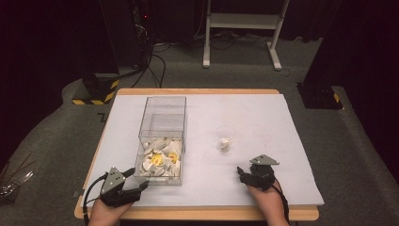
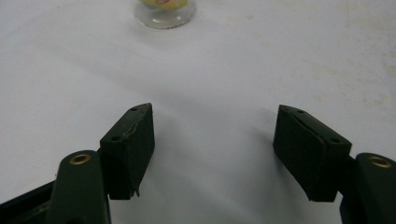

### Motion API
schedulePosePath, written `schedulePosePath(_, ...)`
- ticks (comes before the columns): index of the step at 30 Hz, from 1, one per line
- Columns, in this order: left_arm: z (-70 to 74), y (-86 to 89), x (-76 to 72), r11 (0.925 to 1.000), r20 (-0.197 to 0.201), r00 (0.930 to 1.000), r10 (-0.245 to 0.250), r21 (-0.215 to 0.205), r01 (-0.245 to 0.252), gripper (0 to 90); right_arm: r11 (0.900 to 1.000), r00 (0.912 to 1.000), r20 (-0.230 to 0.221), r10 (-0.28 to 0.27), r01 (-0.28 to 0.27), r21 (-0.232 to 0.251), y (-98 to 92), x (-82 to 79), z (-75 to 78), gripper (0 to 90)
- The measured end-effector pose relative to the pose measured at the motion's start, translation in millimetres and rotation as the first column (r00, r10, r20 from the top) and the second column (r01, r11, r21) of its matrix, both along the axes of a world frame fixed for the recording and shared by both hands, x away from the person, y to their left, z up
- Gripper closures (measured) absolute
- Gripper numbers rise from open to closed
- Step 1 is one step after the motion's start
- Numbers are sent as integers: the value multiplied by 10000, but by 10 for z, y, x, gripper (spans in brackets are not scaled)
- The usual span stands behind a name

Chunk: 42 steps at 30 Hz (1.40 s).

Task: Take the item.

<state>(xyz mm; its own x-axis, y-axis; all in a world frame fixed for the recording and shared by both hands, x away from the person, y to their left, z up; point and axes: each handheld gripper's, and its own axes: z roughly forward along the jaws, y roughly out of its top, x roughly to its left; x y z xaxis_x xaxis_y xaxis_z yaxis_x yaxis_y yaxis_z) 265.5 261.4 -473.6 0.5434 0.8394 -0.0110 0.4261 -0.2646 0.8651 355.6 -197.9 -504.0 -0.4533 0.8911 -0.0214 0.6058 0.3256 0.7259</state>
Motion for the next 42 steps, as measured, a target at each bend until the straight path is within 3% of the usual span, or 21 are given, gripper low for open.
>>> schedulePosePath(4,-4,-38,5,10000,144,9999,-7,-42,8,343,10000,10000,20,-3,3,-25,1,-1,-1,296)
schedulePosePath(11,0,-93,0,9994,492,9985,227,244,-239,377,10000,10000,20,-7,7,-33,2,-1,-1,296)
schedulePosePath(15,24,-85,7,9991,645,9971,399,88,-406,394,10000,10000,21,-6,6,-34,1,-1,-1,296)
schedulePosePath(21,24,-106,16,9972,955,9938,569,426,-612,426,10000,10000,-8,4,-4,13,-1,3,0,295)
schedulePosePath(26,24,-69,44,9966,916,9925,813,79,-824,492,10000,10000,1,-5,5,-4,0,0,0,292)
schedulePosePath(31,4,-76,11,9941,1307,9865,990,315,-1039,502,10000,10000,13,-25,25,-27,2,0,-1,290)
schedulePosePath(35,1,-66,16,9916,1286,9841,1227,246,-1269,449,10000,10000,9,-25,25,-18,1,0,-1,290)
schedulePosePath(37,3,-51,38,9911,1035,9860,1310,109,-1328,406,10000,10000,12,-25,25,-21,1,0,-1,289)
schedulePosePath(42,-14,-43,80,9917,843,9881,1286,-63,-1286,344,10000,10000,12,-38,38,-23,1,0,-1,285)
